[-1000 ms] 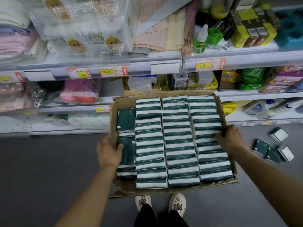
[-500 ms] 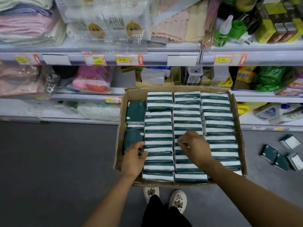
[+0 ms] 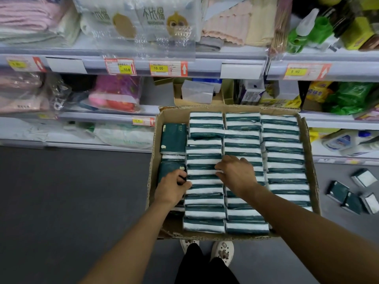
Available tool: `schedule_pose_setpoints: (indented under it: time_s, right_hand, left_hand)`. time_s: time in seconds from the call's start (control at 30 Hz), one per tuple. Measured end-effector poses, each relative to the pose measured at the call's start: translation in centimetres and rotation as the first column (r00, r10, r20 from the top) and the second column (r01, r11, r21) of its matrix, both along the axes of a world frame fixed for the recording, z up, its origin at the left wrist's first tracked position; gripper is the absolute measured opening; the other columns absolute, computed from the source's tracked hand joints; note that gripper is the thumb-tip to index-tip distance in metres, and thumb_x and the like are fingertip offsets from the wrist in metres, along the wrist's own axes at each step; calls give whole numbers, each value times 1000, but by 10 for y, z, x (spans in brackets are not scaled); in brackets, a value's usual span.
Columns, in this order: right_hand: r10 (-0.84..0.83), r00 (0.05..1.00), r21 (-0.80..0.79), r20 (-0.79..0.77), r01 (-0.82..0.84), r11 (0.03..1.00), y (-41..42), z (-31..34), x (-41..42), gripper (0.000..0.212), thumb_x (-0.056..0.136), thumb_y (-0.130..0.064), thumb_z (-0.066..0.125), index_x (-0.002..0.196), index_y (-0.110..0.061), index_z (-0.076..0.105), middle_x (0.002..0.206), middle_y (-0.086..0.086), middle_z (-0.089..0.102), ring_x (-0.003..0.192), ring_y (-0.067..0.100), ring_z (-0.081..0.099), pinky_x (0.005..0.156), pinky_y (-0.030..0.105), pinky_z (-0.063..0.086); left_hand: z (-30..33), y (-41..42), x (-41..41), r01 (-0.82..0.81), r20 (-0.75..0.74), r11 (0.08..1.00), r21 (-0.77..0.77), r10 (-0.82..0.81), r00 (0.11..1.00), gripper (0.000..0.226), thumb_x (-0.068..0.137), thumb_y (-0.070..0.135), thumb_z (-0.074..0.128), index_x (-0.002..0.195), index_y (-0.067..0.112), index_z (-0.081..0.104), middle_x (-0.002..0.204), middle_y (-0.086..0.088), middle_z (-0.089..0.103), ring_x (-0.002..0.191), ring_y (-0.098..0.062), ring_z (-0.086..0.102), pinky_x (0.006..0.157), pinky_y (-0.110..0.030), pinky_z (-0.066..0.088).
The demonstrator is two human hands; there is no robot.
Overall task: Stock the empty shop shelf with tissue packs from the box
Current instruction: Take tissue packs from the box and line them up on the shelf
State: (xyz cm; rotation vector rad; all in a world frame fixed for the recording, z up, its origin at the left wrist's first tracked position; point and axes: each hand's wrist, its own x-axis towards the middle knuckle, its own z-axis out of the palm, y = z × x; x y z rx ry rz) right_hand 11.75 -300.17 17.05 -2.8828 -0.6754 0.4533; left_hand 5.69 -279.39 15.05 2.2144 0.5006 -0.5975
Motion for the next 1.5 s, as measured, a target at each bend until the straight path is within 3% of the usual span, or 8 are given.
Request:
schedule_pose_setpoints:
  time_s: [0.33, 0.5, 0.8, 1.0, 1.17, 1.27, 1.43, 1.5]
  right_hand:
    - [70, 997, -82, -24, -71, 994, 10, 20, 6, 28, 83, 0, 52, 107, -14, 56, 110, 0, 52, 101, 20, 50, 58, 30, 36]
    - [21, 999, -13, 28, -21, 1000, -1, 40, 4, 25, 84, 1, 50, 104, -14, 50, 107, 2, 48, 61, 23, 48, 41, 28, 24]
    - [-171, 984, 434, -55, 178, 883, -29, 76, -1, 9, 102, -18, 37, 95, -21, 40, 78, 7, 53, 58, 35, 50, 54, 47, 47]
    - [-117, 985, 483, 129, 41, 874, -34, 112, -14, 9, 103, -20, 39, 95, -19, 42, 137, -3, 43, 50, 31, 50, 47, 45, 43]
    - [-21, 951, 301, 308, -76, 951, -39, 132, -8, 36, 86, 2, 62, 103, -22, 41, 150, 0, 30, 45, 29, 50, 38, 38, 42]
    - [23, 922, 236, 387, -124, 964, -37, 153, -7, 42, 79, 4, 69, 103, -19, 42, 149, 3, 33, 42, 24, 45, 33, 33, 36]
    - [105, 870, 198, 481, -224, 954, -36, 186, -7, 48, 71, 5, 75, 102, -15, 45, 144, 7, 37, 46, 23, 44, 32, 28, 30]
    - [120, 862, 190, 493, -241, 952, -33, 197, -7, 47, 69, 7, 74, 101, -14, 47, 144, 9, 36, 51, 27, 51, 34, 28, 31]
  left_hand:
    - [19, 1, 4, 40, 58, 999, 2, -40, 998, 25, 91, 25, 68, 70, 33, 57, 71, 13, 58, 70, -11, 57, 77, -42, 55]
    - [57, -5, -4, -240, 3, 886, -397, 262, 965, 7, 99, 14, 56, 92, 11, 56, 92, -11, 58, 69, -22, 69, 59, -44, 59]
    - [98, -18, -7, -366, 66, 701, -612, 506, 860, 24, 98, 24, 58, 82, 7, 54, 108, -6, 61, 102, -20, 62, 76, -37, 61]
    - [126, -19, 5, -382, 178, 752, -537, 543, 820, 34, 82, 9, 70, 94, 35, 53, 117, 0, 58, 106, -26, 62, 92, -57, 52]
    - [160, -17, 22, -450, -162, 394, -802, 581, 798, 69, 88, -5, 43, 135, 45, 48, 126, -5, 61, 113, -32, 60, 96, -59, 47]
    - [182, -13, 24, -385, -165, 360, -850, 512, 843, 71, 88, -11, 31, 135, 37, 55, 122, -4, 64, 110, -34, 62, 88, -52, 52]
    - [213, -12, 34, -419, -234, 261, -870, 530, 815, 28, 99, 24, 50, 122, 16, 63, 113, -10, 65, 96, -32, 61, 75, -44, 52]
    - [224, -17, 39, -387, -176, 342, -856, 512, 841, 48, 83, 47, 69, 116, 14, 66, 104, -15, 64, 93, -34, 59, 82, -49, 52]
